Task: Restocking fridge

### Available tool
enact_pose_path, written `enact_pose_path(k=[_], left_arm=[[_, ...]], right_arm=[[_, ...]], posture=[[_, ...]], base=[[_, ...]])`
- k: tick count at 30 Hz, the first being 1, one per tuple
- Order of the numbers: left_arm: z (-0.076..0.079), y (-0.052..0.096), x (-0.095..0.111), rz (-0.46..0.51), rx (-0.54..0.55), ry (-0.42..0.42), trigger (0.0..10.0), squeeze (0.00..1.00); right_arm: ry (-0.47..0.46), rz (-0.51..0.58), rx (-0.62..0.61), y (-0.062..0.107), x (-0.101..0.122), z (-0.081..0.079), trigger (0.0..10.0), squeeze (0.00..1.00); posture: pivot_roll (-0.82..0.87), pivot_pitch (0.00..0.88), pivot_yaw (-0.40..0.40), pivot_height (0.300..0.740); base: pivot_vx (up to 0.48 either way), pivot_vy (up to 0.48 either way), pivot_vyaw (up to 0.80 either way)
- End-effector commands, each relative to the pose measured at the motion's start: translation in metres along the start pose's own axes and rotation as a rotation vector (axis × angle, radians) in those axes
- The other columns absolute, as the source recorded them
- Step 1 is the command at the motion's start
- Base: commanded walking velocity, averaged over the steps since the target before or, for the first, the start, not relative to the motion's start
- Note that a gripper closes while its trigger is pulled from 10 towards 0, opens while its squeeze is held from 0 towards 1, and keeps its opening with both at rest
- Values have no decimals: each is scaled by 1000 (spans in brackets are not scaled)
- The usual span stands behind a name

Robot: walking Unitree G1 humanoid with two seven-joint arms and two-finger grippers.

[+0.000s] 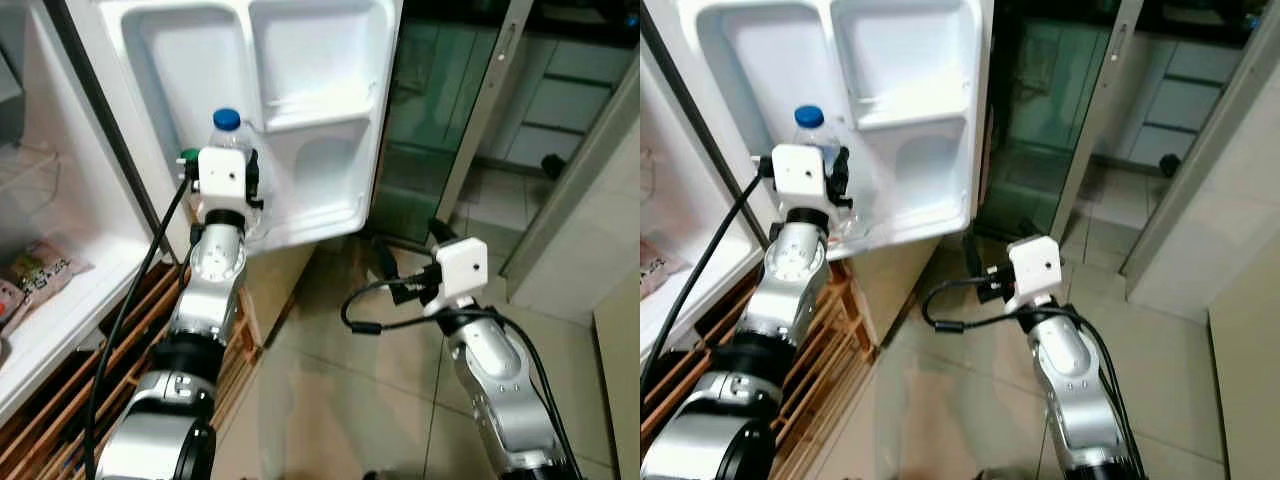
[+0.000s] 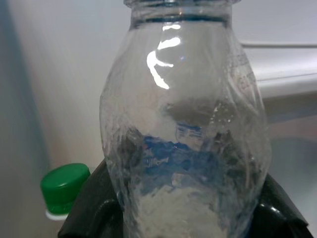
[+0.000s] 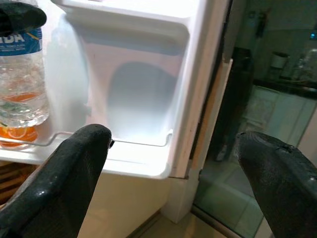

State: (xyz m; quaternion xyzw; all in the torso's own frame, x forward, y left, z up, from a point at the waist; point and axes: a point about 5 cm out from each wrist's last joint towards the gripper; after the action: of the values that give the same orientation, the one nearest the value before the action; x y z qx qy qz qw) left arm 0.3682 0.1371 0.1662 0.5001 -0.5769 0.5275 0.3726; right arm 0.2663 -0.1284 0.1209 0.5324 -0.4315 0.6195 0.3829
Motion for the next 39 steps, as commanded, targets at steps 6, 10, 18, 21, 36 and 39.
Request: enact_pose_path(k=[6,10,18,21,36,39], left_arm=[[3,-19,4,-23,81,76,10000,0],[8,-22,12,25,79,46,10000,0],[5,-24,13,47,159,30,10000,0],[6,-23,14,79,203,-47,10000,0],[37,9,-41,-282,236,61,10000,0],[43,7,-38,-295,208,120,10000,8]], right_arm=[[48,9,43,8,9,-5,10000,212],[72,4,46,19,15,-2,10000,216],[111,-55,22,46,16,9,10000,212],[132,-61,18,51,23,10,10000,212],[170,-137,16,75,35,18,10000,212],[167,-142,12,75,34,18,10000,212]], posture=[[-305,0,40,740],[-360,0,23,740],[-429,0,5,740],[-484,0,0,740],[-567,8,-32,740],[-556,8,-26,740]], base=[[0,0,0],[0,0,0],[0,0,0],[0,0,0],[0,0,0],[0,0,0]])
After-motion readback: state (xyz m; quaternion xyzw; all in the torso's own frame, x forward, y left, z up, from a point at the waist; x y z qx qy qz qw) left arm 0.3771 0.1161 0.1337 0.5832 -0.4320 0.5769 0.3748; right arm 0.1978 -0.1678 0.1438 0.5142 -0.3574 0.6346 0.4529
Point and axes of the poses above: a point about 5 cm out from each wrist's last joint towards the gripper, its own y axis pointing back from the gripper into the wrist, its own x axis along the axis of the wrist's last joint, z = x × y, and after that the axes turned 3 degrees about -y, right-handed
